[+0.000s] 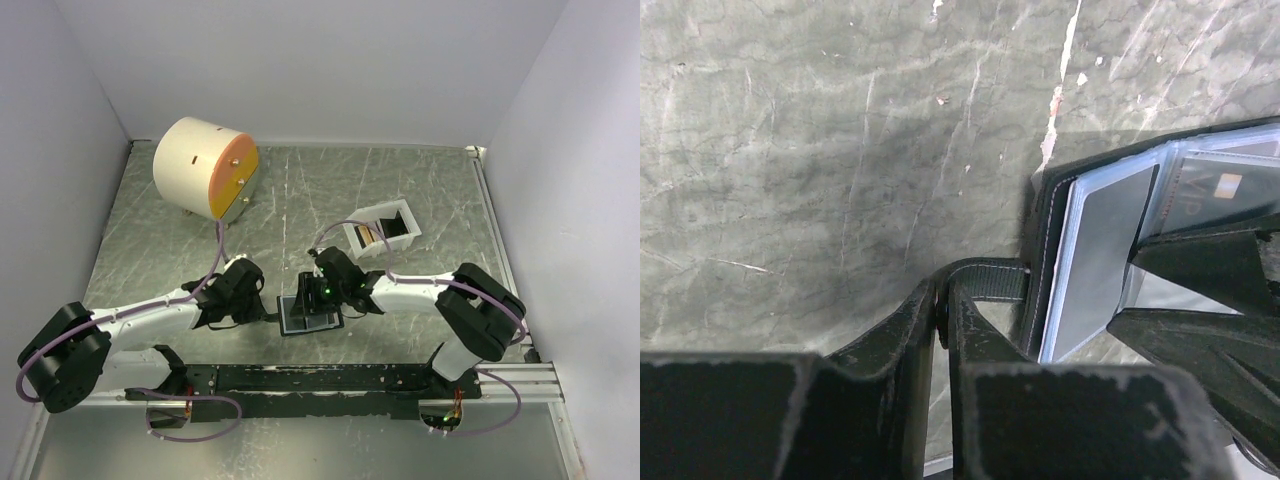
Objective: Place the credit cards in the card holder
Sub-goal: Insert the credit card into the card holder, then close the card holder at the center of the board.
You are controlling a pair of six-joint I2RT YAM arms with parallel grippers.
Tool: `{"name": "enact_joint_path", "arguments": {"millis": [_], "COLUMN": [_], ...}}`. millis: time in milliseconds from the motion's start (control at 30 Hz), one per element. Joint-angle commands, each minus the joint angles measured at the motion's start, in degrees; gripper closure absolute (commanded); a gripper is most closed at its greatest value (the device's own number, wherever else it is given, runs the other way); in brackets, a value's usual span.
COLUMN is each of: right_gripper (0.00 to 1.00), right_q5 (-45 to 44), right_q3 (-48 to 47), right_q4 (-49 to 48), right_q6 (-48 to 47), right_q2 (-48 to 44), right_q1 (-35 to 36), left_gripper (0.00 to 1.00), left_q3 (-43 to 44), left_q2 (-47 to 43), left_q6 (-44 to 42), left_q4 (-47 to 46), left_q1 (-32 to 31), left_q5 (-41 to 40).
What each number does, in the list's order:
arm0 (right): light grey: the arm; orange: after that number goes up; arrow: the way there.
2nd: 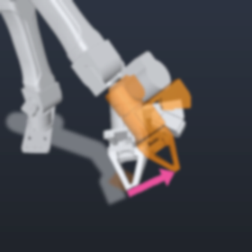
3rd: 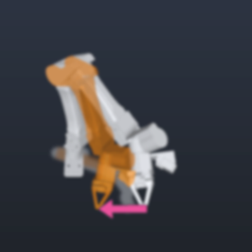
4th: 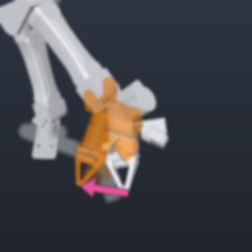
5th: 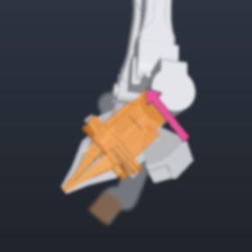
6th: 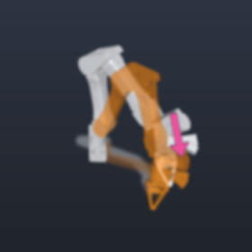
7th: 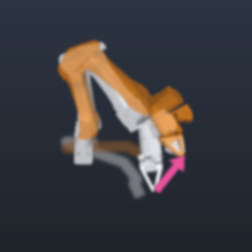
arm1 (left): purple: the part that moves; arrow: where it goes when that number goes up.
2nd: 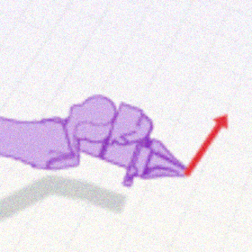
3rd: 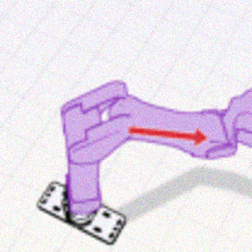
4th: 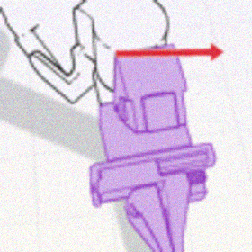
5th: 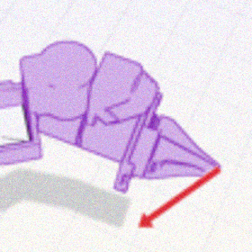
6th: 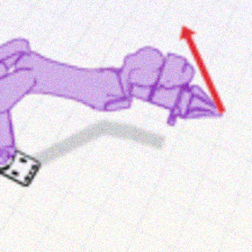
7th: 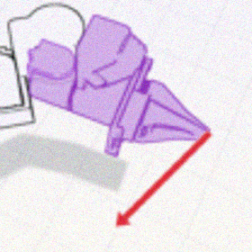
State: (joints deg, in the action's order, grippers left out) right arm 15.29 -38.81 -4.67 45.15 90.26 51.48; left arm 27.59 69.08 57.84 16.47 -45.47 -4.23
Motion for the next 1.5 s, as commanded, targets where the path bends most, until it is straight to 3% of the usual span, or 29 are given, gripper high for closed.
{"name": "enact_joint_path", "arguments": {"millis": [0, 233, 367, 767, 1033, 1467], "right_gripper": [0.53, 0.6, 0.57, 0.51, 0.48, 0.43], "right_q5": [1.53, 4.88, 3.51, -7.75, -20.05, -21.93], "right_q3": [-1.15, -3.53, -5.35, -6.45, -6.83, -6.14], "right_q4": [-1.76, -2.67, 2.44, 17.38, 26.22, 24.54], "right_q6": [-1.23, -2.01, -3.65, -6.46, -6.14, -7.09], "right_q2": [0.84, 4.67, 3.62, -4.18, -8.93, -3.61], "right_q1": [1.16, 2.24, 2.4, 2.4, 2.46, 2.2], "left_gripper": [0.82, 0.81, 0.83, 0.86, 0.84, 0.9], "left_q3": [1.36, 1.49, 1.46, 3.96, 5.61, 6.85], "left_q2": [0.21, -1.84, -3.95, -3.4, -5.23, -6.13], "left_q6": [-0.09, 0.48, 0.9, 0.67, 0.02, 0.55], "left_q4": [-2.27, 1.09, 3.41, 5.59, 7.4, 9.61], "left_q1": [-0.01, -0.04, -0.04, 0.02, 0.06, 0.08], "left_q5": [1.96, 0.83, -1.35, -1.35, -1.98, -3.28]}}
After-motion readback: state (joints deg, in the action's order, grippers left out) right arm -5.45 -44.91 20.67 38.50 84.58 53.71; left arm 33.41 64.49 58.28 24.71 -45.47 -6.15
